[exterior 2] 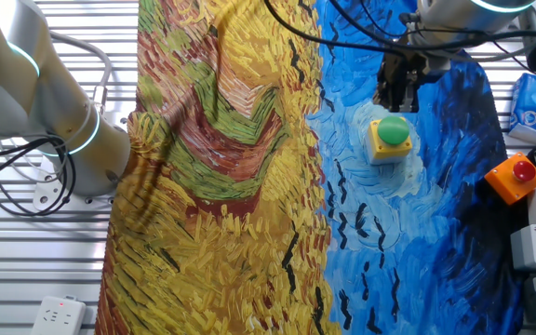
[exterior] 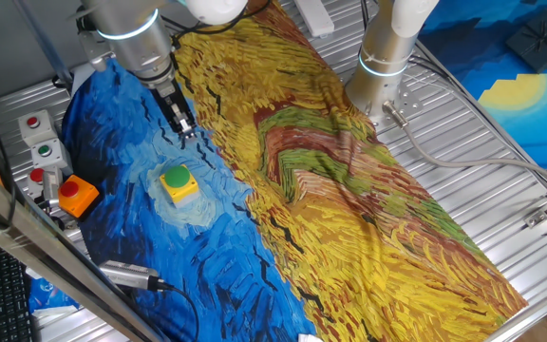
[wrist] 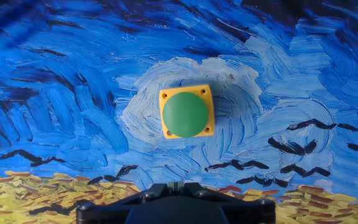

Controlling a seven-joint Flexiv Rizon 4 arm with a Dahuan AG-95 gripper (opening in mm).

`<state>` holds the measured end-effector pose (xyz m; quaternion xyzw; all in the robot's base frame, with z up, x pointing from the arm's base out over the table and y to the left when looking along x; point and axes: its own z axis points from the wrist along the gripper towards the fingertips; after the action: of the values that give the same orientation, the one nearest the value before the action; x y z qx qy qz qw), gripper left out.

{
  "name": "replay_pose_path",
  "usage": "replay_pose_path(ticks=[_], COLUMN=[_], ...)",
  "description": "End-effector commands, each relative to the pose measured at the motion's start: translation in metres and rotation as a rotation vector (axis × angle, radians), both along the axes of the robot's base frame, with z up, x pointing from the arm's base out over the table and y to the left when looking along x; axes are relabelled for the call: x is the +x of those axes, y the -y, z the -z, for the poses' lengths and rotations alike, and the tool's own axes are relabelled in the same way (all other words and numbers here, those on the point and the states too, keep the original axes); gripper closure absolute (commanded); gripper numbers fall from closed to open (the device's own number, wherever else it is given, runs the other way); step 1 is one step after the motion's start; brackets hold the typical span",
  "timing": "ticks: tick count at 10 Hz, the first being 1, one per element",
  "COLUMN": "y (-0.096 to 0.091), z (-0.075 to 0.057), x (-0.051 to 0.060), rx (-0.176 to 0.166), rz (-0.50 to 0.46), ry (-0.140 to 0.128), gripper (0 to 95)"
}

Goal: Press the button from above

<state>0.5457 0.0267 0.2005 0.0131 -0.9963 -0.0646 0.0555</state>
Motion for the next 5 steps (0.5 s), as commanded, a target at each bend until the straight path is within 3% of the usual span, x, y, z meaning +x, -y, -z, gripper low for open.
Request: replay_pose_path(ticks=[1,3,5], y=[0.0002,-0.0003,-0.0001], z=[0.0004,-0.0016,-0.0010], x=[-0.0005,-0.0019,-0.0035], rx=[0.000,0.006,0.007], rz=[0.005,-0.050,-0.056], ry=[0.001,0.031,0.030], gripper=[95.0,95.0,95.0])
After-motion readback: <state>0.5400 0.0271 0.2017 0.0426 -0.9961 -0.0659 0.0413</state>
